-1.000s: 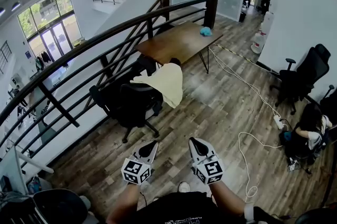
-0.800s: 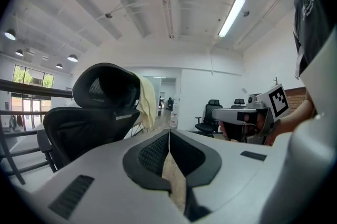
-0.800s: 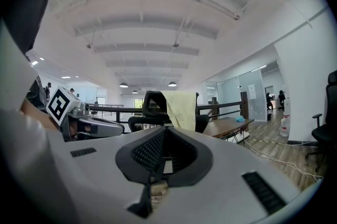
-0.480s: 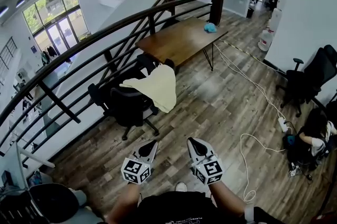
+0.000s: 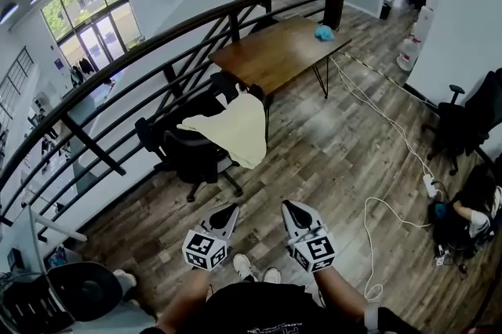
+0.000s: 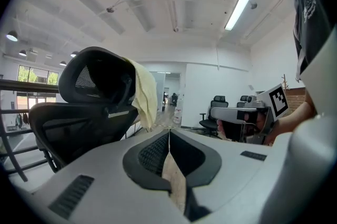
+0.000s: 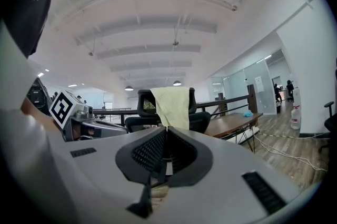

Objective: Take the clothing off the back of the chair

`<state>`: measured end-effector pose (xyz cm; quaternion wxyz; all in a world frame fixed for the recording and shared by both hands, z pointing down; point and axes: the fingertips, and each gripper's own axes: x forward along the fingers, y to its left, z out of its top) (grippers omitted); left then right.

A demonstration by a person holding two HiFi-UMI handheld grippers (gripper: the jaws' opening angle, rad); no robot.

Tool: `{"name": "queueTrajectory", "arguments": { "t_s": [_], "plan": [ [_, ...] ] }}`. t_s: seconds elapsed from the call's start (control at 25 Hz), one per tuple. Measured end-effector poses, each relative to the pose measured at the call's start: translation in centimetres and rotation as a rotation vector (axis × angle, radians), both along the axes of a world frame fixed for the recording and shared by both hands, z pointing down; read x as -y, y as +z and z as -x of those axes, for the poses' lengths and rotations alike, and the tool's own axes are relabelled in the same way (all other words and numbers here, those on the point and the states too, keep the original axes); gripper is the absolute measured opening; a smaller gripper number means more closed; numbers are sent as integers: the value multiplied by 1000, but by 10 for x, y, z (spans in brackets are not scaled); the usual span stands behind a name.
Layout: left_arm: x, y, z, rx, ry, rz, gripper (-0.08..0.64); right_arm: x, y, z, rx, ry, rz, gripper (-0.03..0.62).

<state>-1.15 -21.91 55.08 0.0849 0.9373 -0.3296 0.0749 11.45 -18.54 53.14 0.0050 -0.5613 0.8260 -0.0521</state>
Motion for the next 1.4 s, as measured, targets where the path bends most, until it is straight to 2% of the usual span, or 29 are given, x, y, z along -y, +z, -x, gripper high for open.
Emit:
{"name": "queueTrajectory", "arguments": {
  "t_s": [0.2,0.48,0.76,1.12,1.4],
  "plan": [
    [17,-3,-4,-8,9,-12,14,16,-3,1,-2,7,-8,21],
    [54,-5,10,-19,24,-29,14,49,-9,16,-25,51,-20,22],
    [84,-7,24,-39,23,-38,14,77,-17,30,-46,53,-33,22],
    [110,-10,31,-48,69,-40,14,101,-22,45,-91,51,-34,22],
    [125,-4,34,-55,103,-38,14,114,-21,50,-87,97,-39,23]
  ]
}}
